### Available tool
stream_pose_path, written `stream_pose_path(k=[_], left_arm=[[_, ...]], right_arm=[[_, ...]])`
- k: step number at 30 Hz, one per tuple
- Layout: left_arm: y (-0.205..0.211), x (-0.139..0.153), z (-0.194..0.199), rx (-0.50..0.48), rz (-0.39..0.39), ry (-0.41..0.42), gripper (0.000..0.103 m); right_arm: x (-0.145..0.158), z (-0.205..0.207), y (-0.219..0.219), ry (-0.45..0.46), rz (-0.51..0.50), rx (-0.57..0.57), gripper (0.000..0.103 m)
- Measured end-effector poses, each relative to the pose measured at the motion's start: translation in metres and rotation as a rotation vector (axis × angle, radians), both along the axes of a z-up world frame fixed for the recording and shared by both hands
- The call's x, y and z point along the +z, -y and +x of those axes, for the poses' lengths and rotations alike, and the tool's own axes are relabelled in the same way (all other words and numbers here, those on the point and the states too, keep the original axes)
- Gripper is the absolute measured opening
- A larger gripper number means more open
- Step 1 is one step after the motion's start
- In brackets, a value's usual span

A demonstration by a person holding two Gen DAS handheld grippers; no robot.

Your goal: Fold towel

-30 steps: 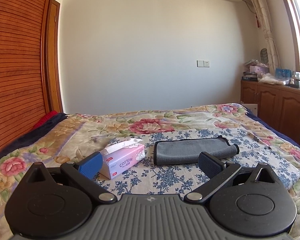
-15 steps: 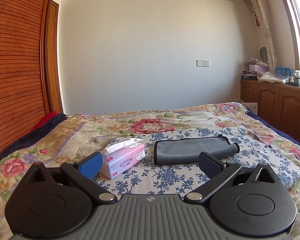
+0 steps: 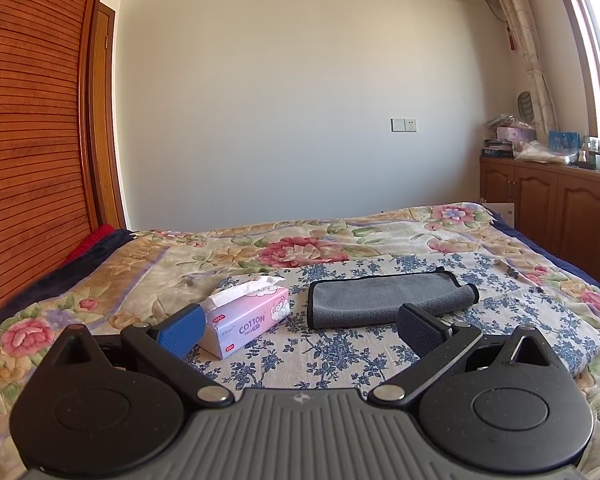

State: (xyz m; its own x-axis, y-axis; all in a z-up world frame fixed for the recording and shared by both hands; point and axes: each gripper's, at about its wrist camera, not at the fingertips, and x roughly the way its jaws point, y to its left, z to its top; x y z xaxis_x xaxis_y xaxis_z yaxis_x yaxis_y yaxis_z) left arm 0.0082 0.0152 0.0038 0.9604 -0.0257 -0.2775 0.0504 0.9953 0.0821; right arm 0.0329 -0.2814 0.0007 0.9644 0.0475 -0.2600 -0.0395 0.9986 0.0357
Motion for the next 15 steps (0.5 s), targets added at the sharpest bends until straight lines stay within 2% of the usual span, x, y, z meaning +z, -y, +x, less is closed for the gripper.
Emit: stream_pose_path(k=[15], left_arm=[[0.0003, -0.0001, -0.0002, -0.001, 0.007, 0.002, 0.103]], right_arm=[[0.0, -0.0001, -0.0007, 0.001, 0.0, 0.0, 0.103]])
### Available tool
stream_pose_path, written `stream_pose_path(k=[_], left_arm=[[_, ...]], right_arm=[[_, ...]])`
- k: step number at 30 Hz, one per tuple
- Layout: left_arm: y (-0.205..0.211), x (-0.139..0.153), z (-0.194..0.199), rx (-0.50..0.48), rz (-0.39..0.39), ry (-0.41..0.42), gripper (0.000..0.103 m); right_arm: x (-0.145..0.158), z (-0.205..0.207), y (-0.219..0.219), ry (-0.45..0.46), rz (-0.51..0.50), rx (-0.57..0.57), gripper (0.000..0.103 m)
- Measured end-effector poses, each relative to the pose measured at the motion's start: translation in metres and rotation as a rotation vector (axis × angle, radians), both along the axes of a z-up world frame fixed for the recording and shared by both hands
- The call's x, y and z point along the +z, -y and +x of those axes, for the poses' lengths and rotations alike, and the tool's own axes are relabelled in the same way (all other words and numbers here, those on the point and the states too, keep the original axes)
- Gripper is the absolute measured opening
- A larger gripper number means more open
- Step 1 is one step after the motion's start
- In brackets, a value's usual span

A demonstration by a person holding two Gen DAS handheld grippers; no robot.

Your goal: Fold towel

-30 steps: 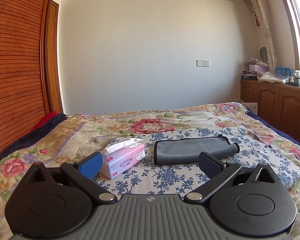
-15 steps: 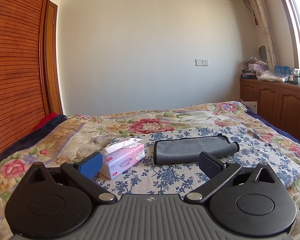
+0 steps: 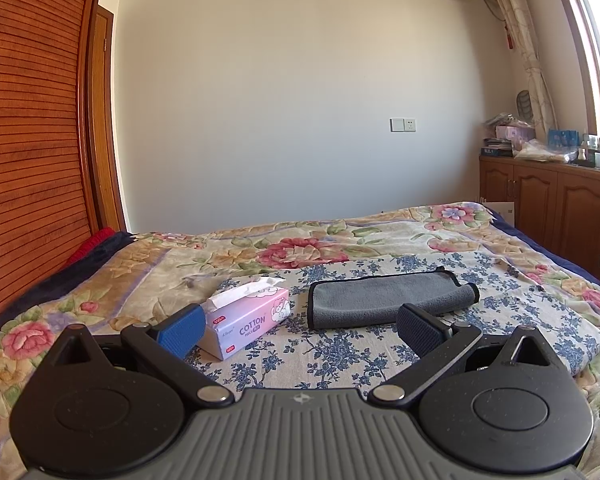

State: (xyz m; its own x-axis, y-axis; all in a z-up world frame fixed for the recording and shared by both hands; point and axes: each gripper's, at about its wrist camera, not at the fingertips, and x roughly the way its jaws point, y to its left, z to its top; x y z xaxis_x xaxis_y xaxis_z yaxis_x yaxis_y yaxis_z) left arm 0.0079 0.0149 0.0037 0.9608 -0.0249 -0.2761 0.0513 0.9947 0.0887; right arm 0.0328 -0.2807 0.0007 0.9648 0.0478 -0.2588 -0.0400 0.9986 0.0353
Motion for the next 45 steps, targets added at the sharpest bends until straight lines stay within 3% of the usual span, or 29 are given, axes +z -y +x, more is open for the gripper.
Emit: stream_pose_path(k=[45], left_arm=[[0.001, 0.0001, -0.0028, -0.009, 0.019, 0.009, 0.103]], right_arm=[[0.0004, -0.0004, -0.0005, 0.0, -0.001, 0.0, 0.103]])
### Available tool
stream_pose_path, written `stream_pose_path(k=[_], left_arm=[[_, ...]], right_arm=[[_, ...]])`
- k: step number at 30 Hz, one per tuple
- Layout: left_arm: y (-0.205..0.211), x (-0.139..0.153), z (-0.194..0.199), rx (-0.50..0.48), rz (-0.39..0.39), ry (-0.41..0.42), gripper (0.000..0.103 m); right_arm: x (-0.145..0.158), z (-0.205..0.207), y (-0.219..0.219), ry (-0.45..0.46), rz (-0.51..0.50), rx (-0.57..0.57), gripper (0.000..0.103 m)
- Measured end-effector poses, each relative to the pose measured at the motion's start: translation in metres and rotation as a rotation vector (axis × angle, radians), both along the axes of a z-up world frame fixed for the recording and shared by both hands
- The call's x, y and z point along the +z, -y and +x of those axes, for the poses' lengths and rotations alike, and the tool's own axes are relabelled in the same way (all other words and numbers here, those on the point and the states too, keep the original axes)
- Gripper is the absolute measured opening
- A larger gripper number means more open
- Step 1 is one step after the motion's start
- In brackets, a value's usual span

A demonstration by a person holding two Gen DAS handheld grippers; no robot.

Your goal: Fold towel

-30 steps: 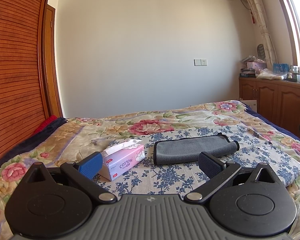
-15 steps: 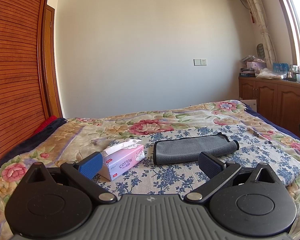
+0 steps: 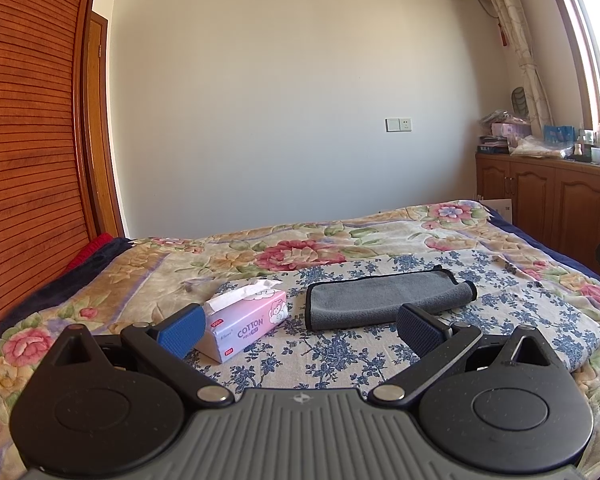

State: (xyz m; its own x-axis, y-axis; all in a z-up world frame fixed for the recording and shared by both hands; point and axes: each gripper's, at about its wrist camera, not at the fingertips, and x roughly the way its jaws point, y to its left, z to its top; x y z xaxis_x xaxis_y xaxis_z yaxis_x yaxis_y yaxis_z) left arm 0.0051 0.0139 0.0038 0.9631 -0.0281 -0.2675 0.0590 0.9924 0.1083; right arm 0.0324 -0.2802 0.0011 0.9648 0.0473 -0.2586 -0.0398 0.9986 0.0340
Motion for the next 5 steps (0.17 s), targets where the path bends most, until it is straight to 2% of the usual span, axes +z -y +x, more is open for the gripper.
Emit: stream_pose_path(k=[5], left_arm=[[0.0007, -0.0003, -0.001, 0.001, 0.002, 0.0, 0.103]], right_arm=[[0.0, 0.0, 0.0, -0.001, 0.0, 0.0, 0.103]])
